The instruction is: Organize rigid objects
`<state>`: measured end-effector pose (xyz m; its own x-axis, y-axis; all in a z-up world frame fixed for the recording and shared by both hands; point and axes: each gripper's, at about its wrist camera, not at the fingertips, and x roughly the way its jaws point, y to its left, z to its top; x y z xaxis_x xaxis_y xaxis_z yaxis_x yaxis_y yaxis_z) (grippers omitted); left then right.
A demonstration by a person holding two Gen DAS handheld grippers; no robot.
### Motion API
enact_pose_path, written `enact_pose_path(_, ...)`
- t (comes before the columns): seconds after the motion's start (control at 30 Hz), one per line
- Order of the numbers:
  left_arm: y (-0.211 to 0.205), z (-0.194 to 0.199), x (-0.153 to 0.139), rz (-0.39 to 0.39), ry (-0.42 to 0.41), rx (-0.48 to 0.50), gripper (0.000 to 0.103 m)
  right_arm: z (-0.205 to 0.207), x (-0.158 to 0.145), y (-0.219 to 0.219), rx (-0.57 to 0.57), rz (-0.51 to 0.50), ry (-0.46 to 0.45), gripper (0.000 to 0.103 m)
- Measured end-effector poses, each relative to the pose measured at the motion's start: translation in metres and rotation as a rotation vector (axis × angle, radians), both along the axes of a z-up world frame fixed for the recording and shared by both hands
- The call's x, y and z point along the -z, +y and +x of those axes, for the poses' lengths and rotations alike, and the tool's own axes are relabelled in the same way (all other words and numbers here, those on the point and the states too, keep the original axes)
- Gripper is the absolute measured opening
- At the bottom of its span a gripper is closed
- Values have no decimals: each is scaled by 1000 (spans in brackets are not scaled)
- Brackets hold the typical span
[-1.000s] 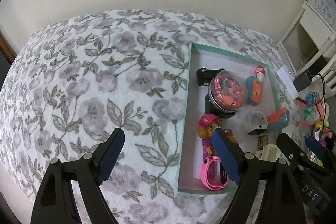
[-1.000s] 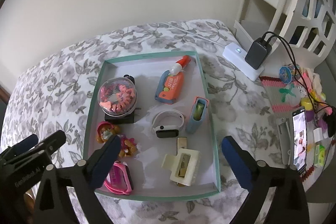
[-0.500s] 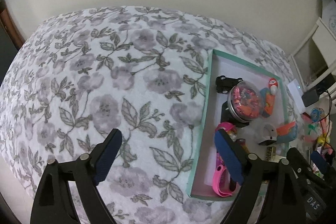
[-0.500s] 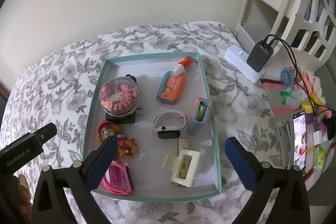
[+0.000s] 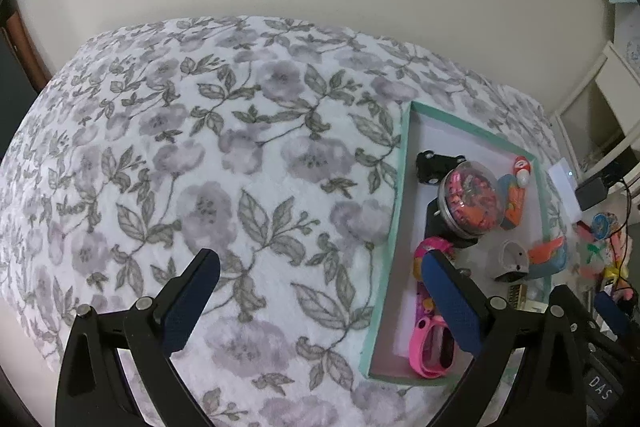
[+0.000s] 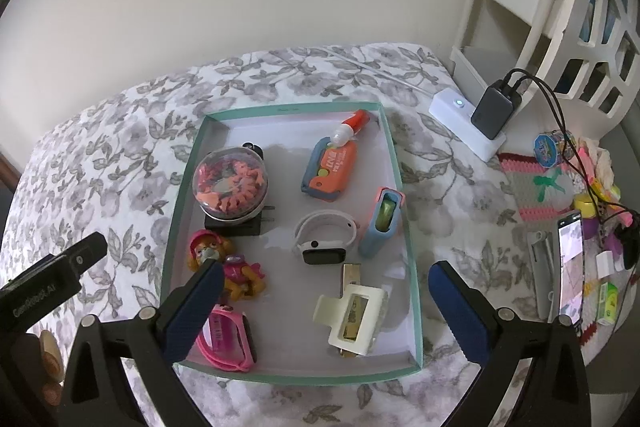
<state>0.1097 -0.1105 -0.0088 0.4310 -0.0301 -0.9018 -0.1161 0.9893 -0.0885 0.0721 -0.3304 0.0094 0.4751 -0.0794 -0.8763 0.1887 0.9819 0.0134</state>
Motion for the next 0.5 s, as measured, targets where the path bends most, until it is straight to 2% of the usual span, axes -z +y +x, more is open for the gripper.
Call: enact_pose_path(0.5, 0, -40, -10, 126, -19, 49, 101, -18, -9, 15, -26, -14, -18, 103)
